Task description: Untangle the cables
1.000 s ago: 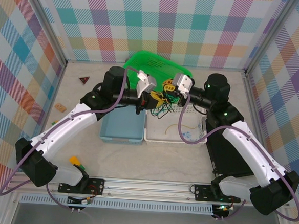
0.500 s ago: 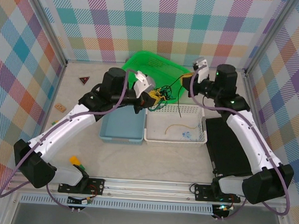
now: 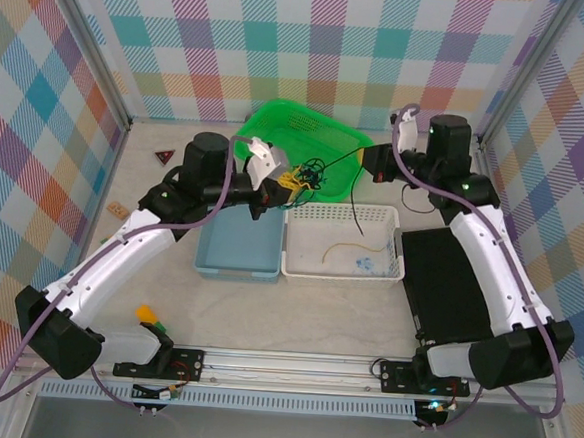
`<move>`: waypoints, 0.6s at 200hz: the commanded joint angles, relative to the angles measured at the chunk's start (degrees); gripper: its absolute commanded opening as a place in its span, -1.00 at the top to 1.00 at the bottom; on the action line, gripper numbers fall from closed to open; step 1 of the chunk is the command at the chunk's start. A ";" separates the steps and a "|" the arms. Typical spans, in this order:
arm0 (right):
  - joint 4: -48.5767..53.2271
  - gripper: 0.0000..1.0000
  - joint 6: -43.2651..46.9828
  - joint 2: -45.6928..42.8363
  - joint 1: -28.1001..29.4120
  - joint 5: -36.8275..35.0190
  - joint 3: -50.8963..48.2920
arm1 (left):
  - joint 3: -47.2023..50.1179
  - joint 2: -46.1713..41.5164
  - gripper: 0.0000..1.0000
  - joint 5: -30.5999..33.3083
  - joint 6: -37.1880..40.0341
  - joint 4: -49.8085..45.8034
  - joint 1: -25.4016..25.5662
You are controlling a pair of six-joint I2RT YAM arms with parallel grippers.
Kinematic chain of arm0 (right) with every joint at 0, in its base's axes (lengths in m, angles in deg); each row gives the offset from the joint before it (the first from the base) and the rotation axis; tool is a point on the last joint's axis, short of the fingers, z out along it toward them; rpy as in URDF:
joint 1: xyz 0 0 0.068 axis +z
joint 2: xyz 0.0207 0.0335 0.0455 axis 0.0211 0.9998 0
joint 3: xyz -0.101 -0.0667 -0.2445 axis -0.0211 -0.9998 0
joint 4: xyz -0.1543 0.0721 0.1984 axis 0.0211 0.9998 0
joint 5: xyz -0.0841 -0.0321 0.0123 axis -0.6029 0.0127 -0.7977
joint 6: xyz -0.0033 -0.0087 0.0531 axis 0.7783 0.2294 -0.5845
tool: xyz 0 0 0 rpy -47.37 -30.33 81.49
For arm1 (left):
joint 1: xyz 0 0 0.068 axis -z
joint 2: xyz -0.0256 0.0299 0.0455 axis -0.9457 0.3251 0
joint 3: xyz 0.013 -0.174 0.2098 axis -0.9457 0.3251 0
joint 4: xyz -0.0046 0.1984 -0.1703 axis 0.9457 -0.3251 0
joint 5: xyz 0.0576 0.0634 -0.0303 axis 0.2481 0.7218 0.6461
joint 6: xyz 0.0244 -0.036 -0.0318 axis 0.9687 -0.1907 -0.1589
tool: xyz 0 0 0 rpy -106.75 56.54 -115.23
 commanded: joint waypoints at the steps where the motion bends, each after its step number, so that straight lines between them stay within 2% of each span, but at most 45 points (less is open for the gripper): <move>1: -6.60 1.00 -7.93 2.11 -12.38 -27.63 5.18 | 2.19 -5.83 1.00 -2.47 2.62 -23.05 -3.92; 63: -8.29 1.00 -11.92 5.07 -13.33 -30.78 7.10 | -0.58 -4.36 1.00 -2.41 5.80 -30.81 -9.12; 99: -7.50 1.00 -12.41 6.30 -15.35 -31.14 8.60 | -0.51 -2.95 1.00 -3.62 6.78 -32.15 -9.80; 120: -6.99 1.00 -12.04 7.03 -16.83 -28.64 9.76 | 0.33 -2.72 1.00 -3.99 6.10 -30.97 -9.80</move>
